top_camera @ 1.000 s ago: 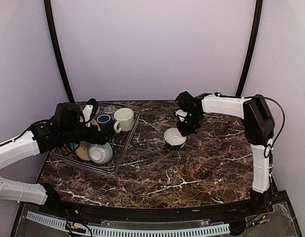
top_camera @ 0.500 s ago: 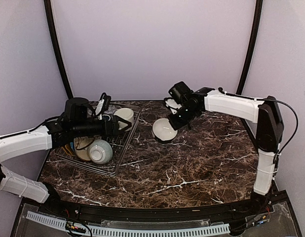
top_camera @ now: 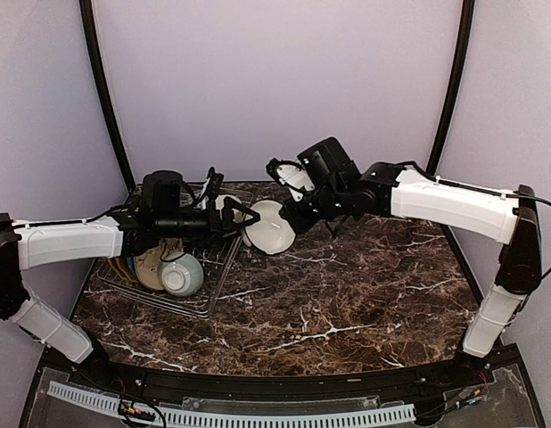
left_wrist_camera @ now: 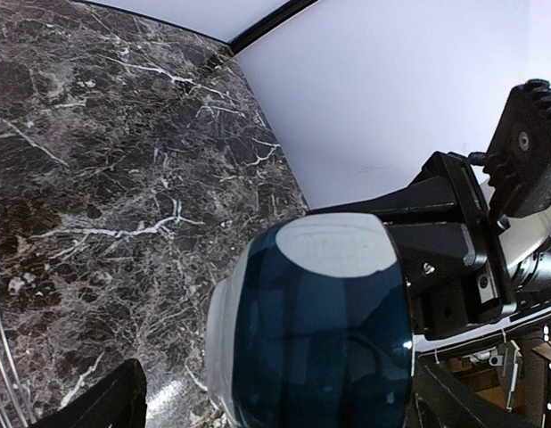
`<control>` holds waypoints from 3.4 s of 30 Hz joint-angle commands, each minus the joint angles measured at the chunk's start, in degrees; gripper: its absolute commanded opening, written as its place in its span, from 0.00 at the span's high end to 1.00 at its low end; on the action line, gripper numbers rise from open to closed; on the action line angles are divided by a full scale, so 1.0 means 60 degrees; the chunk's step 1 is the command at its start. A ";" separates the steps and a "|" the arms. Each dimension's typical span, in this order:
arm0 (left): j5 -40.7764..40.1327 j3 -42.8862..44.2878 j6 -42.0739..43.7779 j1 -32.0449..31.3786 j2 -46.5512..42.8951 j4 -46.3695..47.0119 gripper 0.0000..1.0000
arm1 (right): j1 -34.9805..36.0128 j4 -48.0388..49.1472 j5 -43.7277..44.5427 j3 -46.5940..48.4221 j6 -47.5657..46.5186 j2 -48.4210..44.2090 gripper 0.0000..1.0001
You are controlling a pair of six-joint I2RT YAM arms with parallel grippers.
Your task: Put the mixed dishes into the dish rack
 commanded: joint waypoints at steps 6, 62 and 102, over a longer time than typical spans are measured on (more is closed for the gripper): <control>0.1644 -0.0171 -0.1271 -0.0052 0.0430 0.1964 0.01 | 0.0074 0.2105 -0.0269 -0.0836 -0.0028 -0.1001 1.00; -0.6713 0.2959 0.8593 -0.0012 -0.1674 -0.6170 0.99 | -0.0013 0.1377 -0.0684 -0.0660 0.0421 -0.0545 0.58; -0.8510 0.2658 1.5679 -0.0422 0.1382 -0.6495 0.99 | -0.0555 0.2103 -0.1028 -0.2615 0.0773 -0.1299 0.64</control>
